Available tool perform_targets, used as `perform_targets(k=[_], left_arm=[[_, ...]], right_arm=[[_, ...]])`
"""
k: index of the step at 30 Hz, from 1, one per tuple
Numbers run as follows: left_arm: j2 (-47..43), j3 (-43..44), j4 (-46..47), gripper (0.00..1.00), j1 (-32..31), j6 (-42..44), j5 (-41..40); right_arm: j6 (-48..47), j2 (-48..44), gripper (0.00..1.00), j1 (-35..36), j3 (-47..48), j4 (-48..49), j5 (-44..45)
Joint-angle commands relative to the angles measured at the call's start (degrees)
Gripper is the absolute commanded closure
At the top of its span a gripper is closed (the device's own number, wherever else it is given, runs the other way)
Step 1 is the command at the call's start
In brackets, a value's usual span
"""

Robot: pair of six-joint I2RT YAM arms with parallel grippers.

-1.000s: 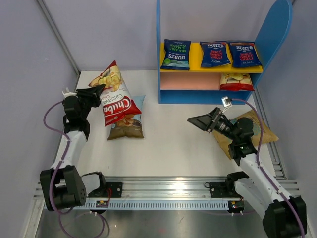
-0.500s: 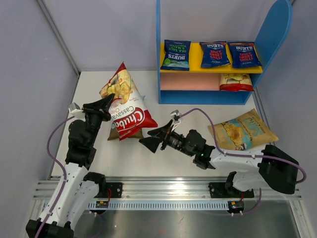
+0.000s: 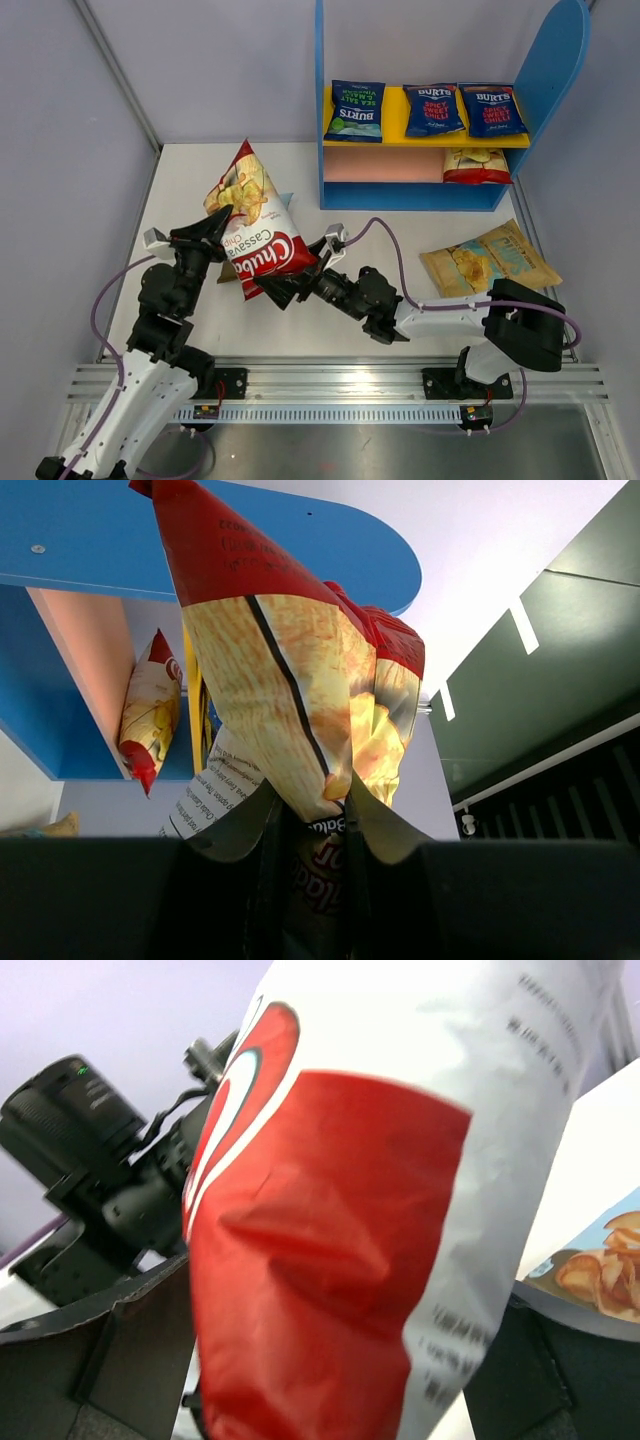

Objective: Place and organize the chips bags onto the shelf

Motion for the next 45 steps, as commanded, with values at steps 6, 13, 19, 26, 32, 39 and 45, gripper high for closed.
perform_targets(k=[6,13,19,26,32,39,45], left_arm=[[-3.6,0.5,-2.7,0.96,-5.1,-0.2,-0.8],[-5.7,-1.0,-4.3,0.95,-6.3,1.8,1.0],[-8.1,-2.8,-5.9,0.82,-7.2,4.4,1.9],[-10.2,-1.7,-6.8,0.25,-7.2,12.1,0.2],[-10.0,5.3,-17.8,0.01,-7.2,23.6,-5.9],[-12.2,12.0,-30.3,0.01,-7.1,38.1,-16.2],[-9.6,19.0,-37.0,0.01,-7.2,56.1,-13.8]], right_arm=[[-4.9,0.1,0.01,0.7,5.5,7.4,12.3],[-5.3,-3.2,0.01,0.6,4.9,4.4,12.8],[-1.9,-6.6,0.33,-1.8,3.2,1.1,4.8],[2.0,-10.6,0.55,-5.2,0.6,-2.3,-4.7],[8.3,-14.8,0.58,-8.2,-2.8,-7.4,-6.2],[12.6,-23.0,0.61,-10.4,-13.7,-11.0,-2.9],[20.4,-33.5,0.63,-16.6,-24.3,-14.9,1.7]])
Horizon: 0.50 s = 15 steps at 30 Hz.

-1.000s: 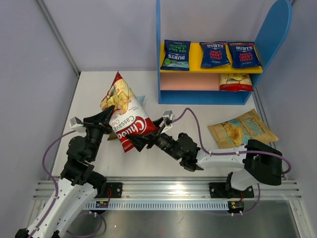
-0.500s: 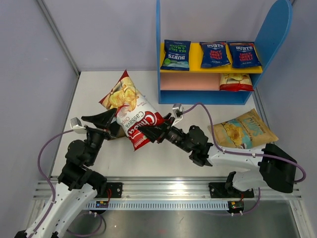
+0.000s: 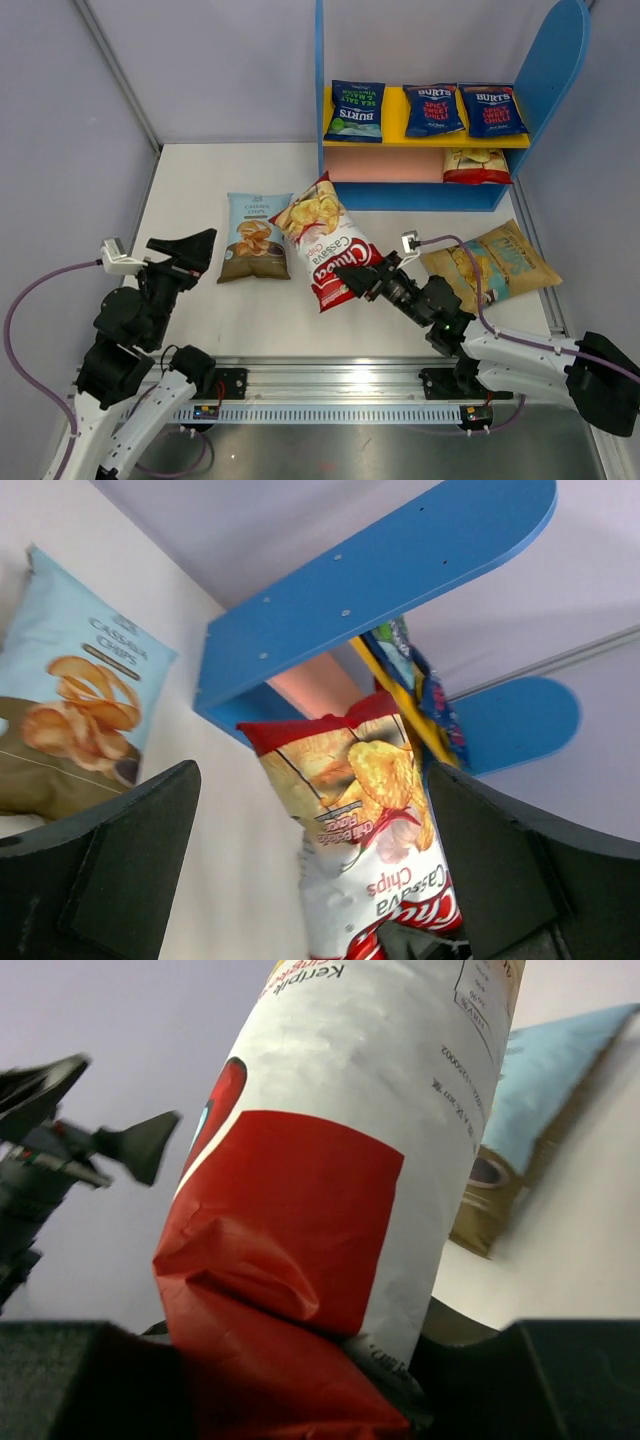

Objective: Place and organize the chips bags onto the shelf

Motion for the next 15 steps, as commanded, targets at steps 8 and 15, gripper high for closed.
perform_targets(k=[8,15], left_arm=[[6.1,12.1,-14.9,0.01,-0.2,30.0,8.3],[2.1,9.5,-16.6,0.01,-0.2,39.9,10.9]], right_arm=[[12.4,-9.9,0.64,-12.1,-5.1,-2.2,4.4],[17.3,-6.4,0.64,-23.5,-4.4,3.4,-3.1]])
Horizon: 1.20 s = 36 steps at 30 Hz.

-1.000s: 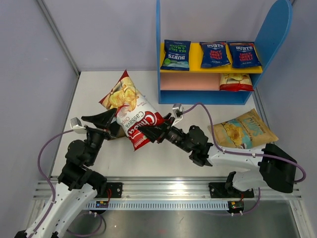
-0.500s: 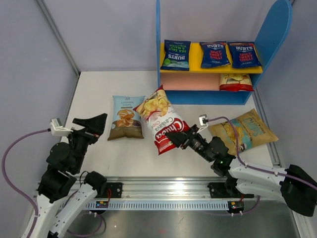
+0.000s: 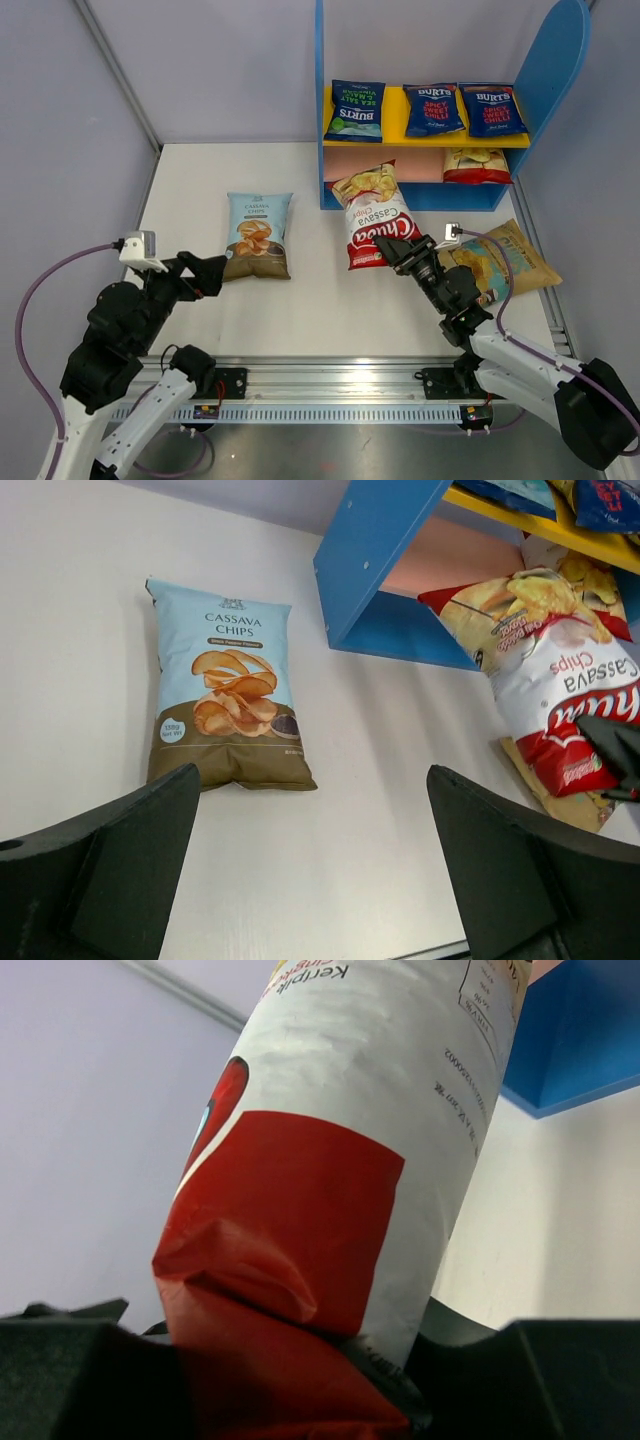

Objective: Place and organize the chips bags onto the shelf

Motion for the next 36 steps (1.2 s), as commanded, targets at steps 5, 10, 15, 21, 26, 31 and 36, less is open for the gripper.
perform_targets(k=[5,10,15,21,26,31,36], left_arm=[[-9.3,-5.6,1.9,0.01,-0.2,8.2,2.4],[-14.3,-6.7,3.6,0.01,-0.1,8.2,1.5],[-17.5,-7.6,4.2,0.01,-0.1,7.9,1.4],[-18.0,-7.9,4.3,0.01,-0.1,7.8,1.4],[-18.4,-8.1,4.4,0.01,-0.1,7.8,2.2],[-19.7,-8.4,4.7,0.01,-0.1,7.9,1.9],[-19.7,-8.5,4.8,0.01,0.1,7.8,1.7]], right_arm=[[5.0,5.0,0.64,-7.8,2.7,10.6,-6.7],[7.4,12.0,0.64,-13.5,5.0,15.8,-10.7],[9.1,18.9,0.64,-17.2,8.4,21.4,-13.0],[9.5,28.6,0.64,-17.6,13.5,25.9,-11.3],[10.2,38.5,0.62,-17.6,17.9,30.9,-6.3],[11.9,47.0,0.59,-17.1,23.2,32.1,-1.7],[13.4,51.6,0.53,-14.7,30.8,24.8,3.4]])
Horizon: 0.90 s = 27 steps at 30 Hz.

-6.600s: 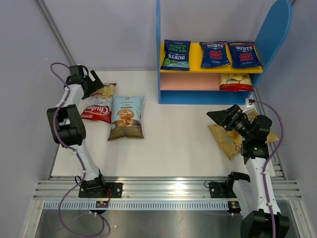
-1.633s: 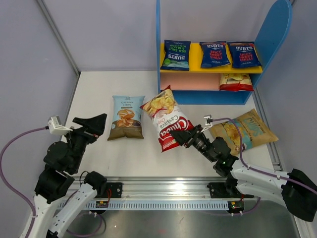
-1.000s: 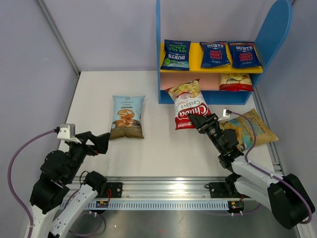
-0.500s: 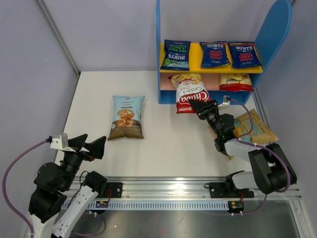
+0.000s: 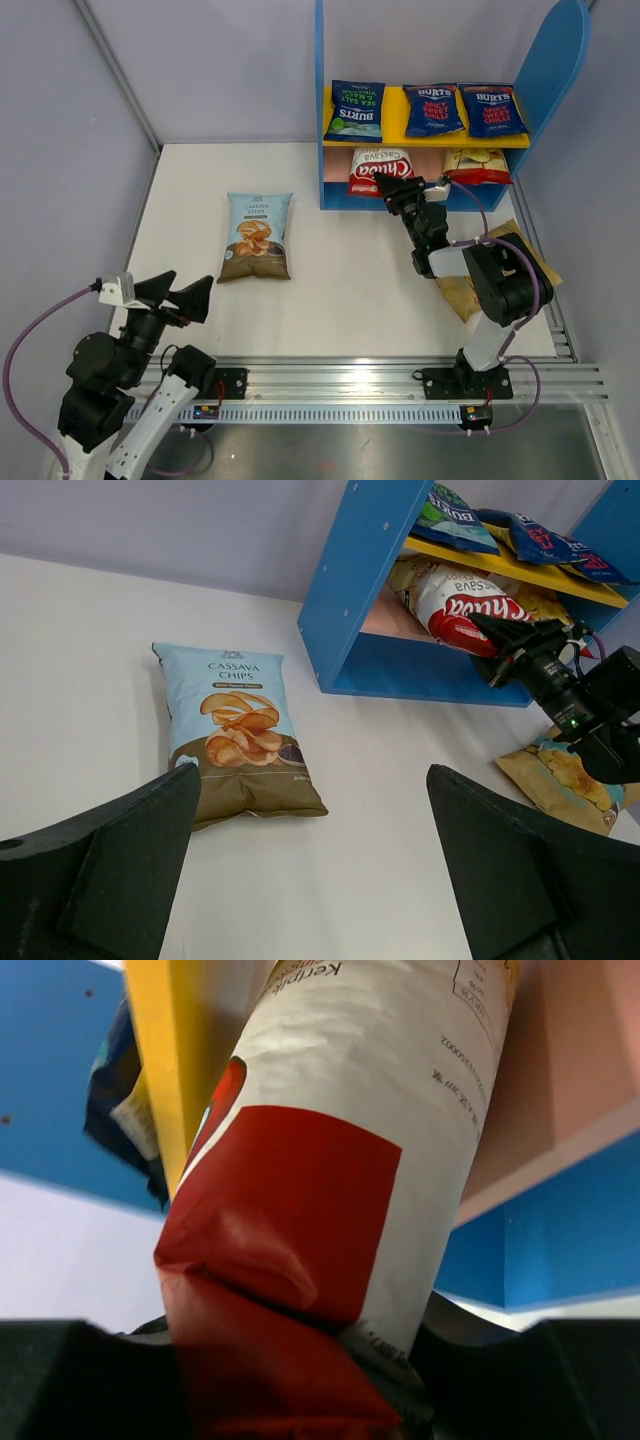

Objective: Place and organize the chips bags onto the shelf

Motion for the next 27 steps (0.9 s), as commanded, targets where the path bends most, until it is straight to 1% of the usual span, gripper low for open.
perform_targets(k=[1,2,3,5,10,13,15,22,27], left_arm=[[-0.5,-0.4,2.7,0.01,0.2,1.0,0.6],[-0.5,-0.5,2.7,0.01,0.4,1.0,0.6],[-0.5,-0.6,2.7,0.01,0.5,1.0,0.6],[-2.2,-0.5,2.8,0.01,0.8,1.1,0.6],[-2.6,-0.7,2.9,0.01,0.9,1.2,1.1],[-2.6,-0.8,3.1,0.01,0.9,1.2,1.4],[-2.6,-0.8,3.1,0.01,0.9,1.3,1.6],[-2.7,-0.9,3.1,0.01,0.9,1.4,2.0],[-2.8,-1.0,3.1,0.01,0.9,1.4,2.0]], right_arm=[[2.3,2.2,0.53,2.1,6.9,-3.1,6.5],[3.1,2.5,0.54,2.7,10.0,-10.7,8.2],[3.8,2.8,0.54,3.7,11.4,-13.6,8.8],[3.9,4.8,0.53,4.8,14.4,-16.0,10.1],[7.4,10.9,0.50,5.7,18.2,-15.7,9.7],[7.3,13.0,0.46,6.2,20.9,-18.7,10.5],[7.3,13.4,0.44,6.7,23.1,-22.3,11.6],[9.3,15.3,0.43,6.6,28.0,-26.4,12.5],[10.9,17.5,0.37,6.6,31.0,-27.8,11.9]])
